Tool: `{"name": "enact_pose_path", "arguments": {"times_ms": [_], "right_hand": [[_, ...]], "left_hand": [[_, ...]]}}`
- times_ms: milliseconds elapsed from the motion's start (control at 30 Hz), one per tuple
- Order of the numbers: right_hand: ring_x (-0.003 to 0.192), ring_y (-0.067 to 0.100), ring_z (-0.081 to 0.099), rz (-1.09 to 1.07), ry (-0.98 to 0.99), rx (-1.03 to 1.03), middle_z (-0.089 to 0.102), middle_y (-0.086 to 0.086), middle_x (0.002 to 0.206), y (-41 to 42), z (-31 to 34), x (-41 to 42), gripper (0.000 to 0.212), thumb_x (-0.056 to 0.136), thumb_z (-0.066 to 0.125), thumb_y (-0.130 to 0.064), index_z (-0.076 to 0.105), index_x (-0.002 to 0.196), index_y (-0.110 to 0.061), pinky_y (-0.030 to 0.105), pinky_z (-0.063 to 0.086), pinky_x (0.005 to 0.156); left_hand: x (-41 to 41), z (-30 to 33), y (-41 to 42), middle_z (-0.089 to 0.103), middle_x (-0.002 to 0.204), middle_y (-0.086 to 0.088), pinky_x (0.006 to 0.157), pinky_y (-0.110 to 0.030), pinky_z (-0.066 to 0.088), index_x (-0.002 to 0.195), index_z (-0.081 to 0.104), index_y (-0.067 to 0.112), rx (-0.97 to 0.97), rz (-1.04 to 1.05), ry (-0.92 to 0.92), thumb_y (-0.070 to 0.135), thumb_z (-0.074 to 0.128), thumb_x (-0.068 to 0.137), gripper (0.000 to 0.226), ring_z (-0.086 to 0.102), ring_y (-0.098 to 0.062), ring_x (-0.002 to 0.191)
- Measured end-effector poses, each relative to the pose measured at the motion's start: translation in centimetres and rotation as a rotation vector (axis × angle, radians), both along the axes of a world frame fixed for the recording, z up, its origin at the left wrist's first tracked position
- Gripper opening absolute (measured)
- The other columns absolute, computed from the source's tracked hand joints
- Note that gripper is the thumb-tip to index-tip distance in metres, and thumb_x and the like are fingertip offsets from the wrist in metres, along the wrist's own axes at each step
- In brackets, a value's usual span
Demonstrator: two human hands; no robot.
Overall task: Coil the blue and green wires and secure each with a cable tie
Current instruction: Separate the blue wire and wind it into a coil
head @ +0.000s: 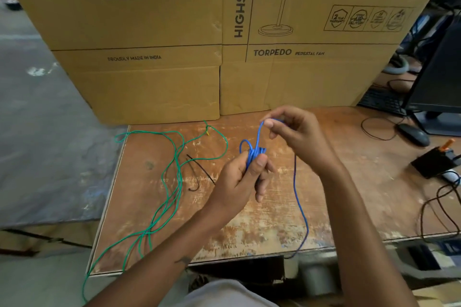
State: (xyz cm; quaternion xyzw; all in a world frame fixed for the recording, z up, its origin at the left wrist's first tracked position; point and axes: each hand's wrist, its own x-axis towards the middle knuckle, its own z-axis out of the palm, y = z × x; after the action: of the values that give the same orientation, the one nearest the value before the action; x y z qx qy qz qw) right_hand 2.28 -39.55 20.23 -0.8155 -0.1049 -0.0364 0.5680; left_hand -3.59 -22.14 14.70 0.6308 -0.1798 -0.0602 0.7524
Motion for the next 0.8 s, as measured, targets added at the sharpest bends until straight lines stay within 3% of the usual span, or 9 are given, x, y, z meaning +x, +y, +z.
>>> {"name": "enact_pose_path", "arguments": {"times_ms": [67,133,200,267,333,433,533,667,800], "right_hand": [[0.069,-0.005,0.064,0.048,0.022,0.050,0.074,-0.008,0.078,1.3,-2.2,0.0,0.013,0.107,0.063,-0.008,0.076,0.107,-0.007,0.009,0.046,0.064],[0.077,0.000,0.069,0.121,0.094,0.112,0.074,0.007,0.086,3.0,-4.5,-1.4,0.019,0.111,0.053,-0.011,0.072,0.109,-0.009,0.015,0.053,0.071],[0.069,0.011,0.061,0.169,0.185,0.157,0.057,0.020,0.076,4.6,-6.3,-3.3,0.031,0.114,0.042,-0.008,0.066,0.103,-0.025,0.025,0.051,0.064],[0.063,0.019,0.045,0.100,0.153,0.089,0.050,0.008,0.073,5.7,-8.0,-4.6,0.032,0.115,0.041,-0.012,0.059,0.101,-0.035,0.034,0.040,0.057],[0.058,0.014,0.048,0.038,0.124,0.014,0.059,-0.009,0.072,6.1,-8.8,-5.8,0.021,0.117,0.042,-0.022,0.062,0.121,-0.029,0.033,0.040,0.057],[0.053,0.007,0.053,0.035,0.105,-0.123,0.070,-0.005,0.076,6.6,-9.5,-7.7,0.031,0.117,0.042,-0.024,0.060,0.141,-0.031,0.023,0.040,0.057],[0.054,0.009,0.053,0.047,0.104,-0.206,0.069,-0.003,0.077,6.8,-9.0,-9.1,0.031,0.117,0.040,-0.029,0.058,0.141,-0.035,0.024,0.039,0.056],[0.057,0.006,0.057,0.009,0.118,-0.271,0.070,-0.006,0.078,6.5,-7.1,-9.5,0.028,0.117,0.039,-0.031,0.060,0.135,-0.031,0.017,0.037,0.056],[0.058,0.004,0.059,-0.026,0.097,-0.346,0.069,-0.014,0.075,5.7,-4.3,-9.3,0.023,0.116,0.042,-0.029,0.060,0.130,-0.030,0.016,0.035,0.055]], "left_hand": [[0.2,0.8,0.0,0.053,0.056,0.000,0.053,-0.028,0.046,0.095,0.062,0.015,-0.069,0.011,0.006,0.036,0.044,0.107,0.030,0.051,-0.020,0.044],[0.7,1.4,-0.2,0.053,0.056,0.001,0.054,-0.026,0.047,0.089,0.061,0.014,-0.104,0.013,0.005,0.036,0.042,0.106,0.034,0.053,-0.021,0.045],[1.2,1.7,-0.3,0.055,0.057,0.001,0.054,-0.026,0.048,0.087,0.062,0.016,-0.129,0.049,0.004,0.032,0.040,0.109,0.036,0.057,-0.021,0.047],[1.8,1.8,0.1,0.057,0.063,0.001,0.054,-0.028,0.049,0.098,0.065,0.020,-0.148,0.088,0.007,0.029,0.039,0.110,0.030,0.060,-0.022,0.052],[2.8,1.9,0.5,0.059,0.067,0.001,0.050,-0.029,0.050,0.106,0.063,0.020,-0.148,0.117,0.003,0.032,0.041,0.109,0.025,0.063,-0.023,0.058],[4.7,2.2,1.0,0.065,0.073,0.001,0.065,-0.039,0.054,0.115,0.060,0.013,-0.150,0.165,-0.038,0.024,0.037,0.113,0.025,0.069,-0.023,0.066],[6.5,1.7,1.3,0.070,0.084,-0.005,0.077,-0.034,0.058,0.122,0.056,0.005,-0.151,0.193,-0.029,0.015,0.033,0.114,0.026,0.075,-0.027,0.078],[7.8,0.0,1.6,0.072,0.096,-0.014,0.085,-0.039,0.059,0.129,0.052,-0.002,-0.045,0.206,-0.037,0.016,0.034,0.114,0.030,0.076,-0.037,0.093],[7.8,-1.7,1.4,0.075,0.103,-0.019,0.088,-0.033,0.056,0.128,0.053,-0.002,0.059,0.194,-0.045,0.019,0.036,0.114,0.030,0.076,-0.032,0.098]]}}
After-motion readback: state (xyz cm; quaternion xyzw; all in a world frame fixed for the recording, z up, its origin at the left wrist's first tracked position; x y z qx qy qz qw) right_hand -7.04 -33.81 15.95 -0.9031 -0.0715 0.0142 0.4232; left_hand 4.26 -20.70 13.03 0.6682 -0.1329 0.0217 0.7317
